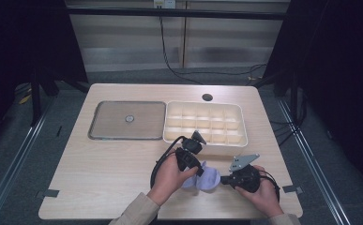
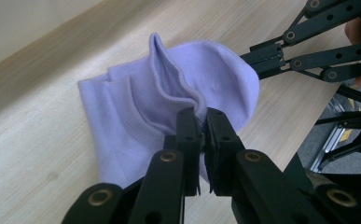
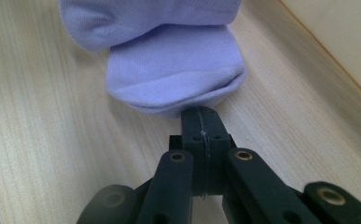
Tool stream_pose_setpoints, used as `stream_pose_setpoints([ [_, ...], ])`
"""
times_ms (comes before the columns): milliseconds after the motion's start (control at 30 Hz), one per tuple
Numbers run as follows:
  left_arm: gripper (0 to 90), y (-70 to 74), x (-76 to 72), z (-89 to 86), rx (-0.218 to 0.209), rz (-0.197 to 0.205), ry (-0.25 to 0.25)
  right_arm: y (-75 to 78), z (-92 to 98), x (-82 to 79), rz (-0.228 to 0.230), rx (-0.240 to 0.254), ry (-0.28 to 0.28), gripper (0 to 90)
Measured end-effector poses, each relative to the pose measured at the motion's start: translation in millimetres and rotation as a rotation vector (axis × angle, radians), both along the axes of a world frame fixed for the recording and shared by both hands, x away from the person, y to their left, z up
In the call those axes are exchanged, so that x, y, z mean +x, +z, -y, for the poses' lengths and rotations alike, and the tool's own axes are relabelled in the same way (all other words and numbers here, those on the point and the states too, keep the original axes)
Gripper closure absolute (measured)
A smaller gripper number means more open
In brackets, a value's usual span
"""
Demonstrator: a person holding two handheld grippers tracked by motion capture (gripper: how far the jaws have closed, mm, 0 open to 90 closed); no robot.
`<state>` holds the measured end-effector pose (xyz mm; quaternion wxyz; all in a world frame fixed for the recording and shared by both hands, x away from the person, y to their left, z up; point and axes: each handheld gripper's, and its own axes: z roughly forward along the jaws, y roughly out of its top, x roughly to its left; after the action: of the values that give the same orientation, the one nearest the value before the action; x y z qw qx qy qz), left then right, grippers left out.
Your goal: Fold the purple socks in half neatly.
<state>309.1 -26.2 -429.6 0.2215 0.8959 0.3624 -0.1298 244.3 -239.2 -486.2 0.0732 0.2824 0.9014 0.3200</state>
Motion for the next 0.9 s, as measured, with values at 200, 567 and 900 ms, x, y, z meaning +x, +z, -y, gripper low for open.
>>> stream_pose_setpoints([
  [200, 85.1, -3.8, 0.2, 5.5, -0.002, -0.009, -0.007, -0.2, -0.9, -0.6, -0.007, -0.001, -0.003, 90.0],
  [567, 84.6, -15.2, -7.6, 23.7, -0.009, -0.009, -0.048, -0.3, -1.2, -0.7, 0.0, -0.007, 0.001, 90.0],
  [900, 76.5, -13.5, -10.2, 23.2, -0.049, -0.001, -0.057, -1.6, -1.7, -0.6, -0.006, -0.002, 0.009, 90.0],
])
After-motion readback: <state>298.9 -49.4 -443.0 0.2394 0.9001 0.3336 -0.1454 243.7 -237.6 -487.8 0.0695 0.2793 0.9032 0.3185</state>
